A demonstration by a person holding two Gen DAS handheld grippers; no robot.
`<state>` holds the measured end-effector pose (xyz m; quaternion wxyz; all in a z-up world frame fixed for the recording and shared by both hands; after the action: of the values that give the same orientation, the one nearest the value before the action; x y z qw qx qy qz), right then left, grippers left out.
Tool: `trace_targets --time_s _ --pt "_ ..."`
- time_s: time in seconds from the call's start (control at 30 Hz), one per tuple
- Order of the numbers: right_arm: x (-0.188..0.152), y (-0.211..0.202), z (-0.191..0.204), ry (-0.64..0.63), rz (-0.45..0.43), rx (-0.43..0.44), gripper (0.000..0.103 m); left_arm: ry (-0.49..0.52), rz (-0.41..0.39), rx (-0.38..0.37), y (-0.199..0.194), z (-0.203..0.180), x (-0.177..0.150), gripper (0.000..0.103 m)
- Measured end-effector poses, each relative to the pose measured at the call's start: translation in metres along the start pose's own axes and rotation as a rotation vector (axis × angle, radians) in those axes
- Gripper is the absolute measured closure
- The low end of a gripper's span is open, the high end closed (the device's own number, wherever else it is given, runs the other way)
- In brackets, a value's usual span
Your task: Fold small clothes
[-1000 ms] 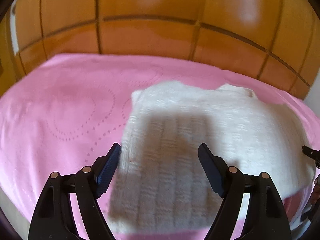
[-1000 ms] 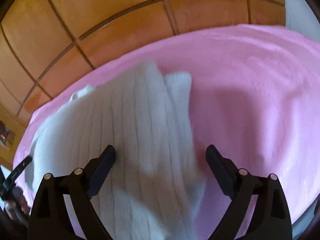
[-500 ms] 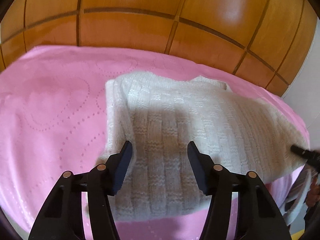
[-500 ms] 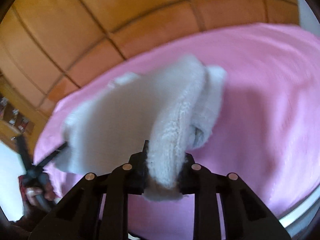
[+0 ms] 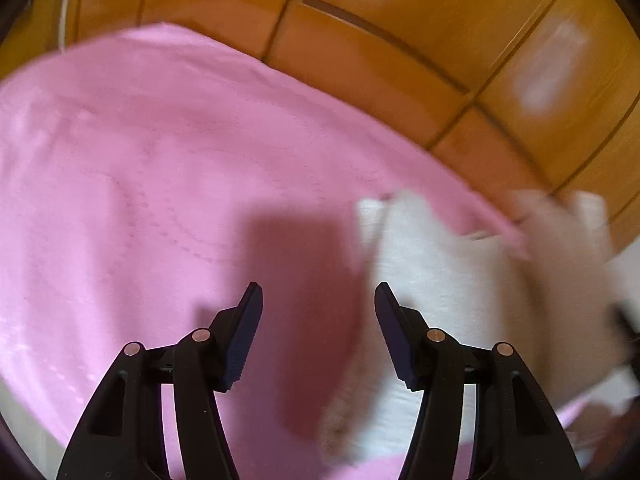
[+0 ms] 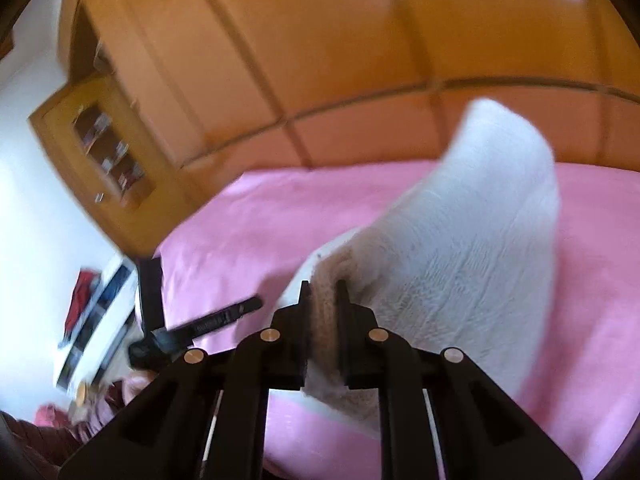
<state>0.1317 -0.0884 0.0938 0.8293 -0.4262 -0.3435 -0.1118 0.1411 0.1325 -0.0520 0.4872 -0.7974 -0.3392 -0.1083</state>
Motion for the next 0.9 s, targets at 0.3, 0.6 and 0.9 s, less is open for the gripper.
trace_targets --time_s 0.3,0.6,0.9 --pt "-0.063 0.062 0.032 -0.143 0.127 -0.002 0.07 -0.118 0.141 -0.469 0.004 -0.052 -0.012 0.021" --pt "-0.073 -0.03 -0.02 -0.025 0.003 0.02 0.029 -0.1 0.243 -0.524 0.041 -0.103 -0.019 0.015" --pt "-0.102 -0.042 -0.12 0.155 -0.009 -0.225 0.027 -0.053 0.34 -0.49 0.089 -0.15 -0.012 0.038"
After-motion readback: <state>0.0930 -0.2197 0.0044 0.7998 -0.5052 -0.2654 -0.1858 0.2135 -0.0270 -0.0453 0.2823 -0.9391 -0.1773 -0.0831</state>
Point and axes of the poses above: each gripper's, at about its wrist camera, not at the fingertips, and y roughly the way its jaws point, z to its left, x to its top, the point moved 8 cm from there along y, roughly the way its jaws point, and after that the axes turned 2 degrees about -x, right-handed, at the moved point
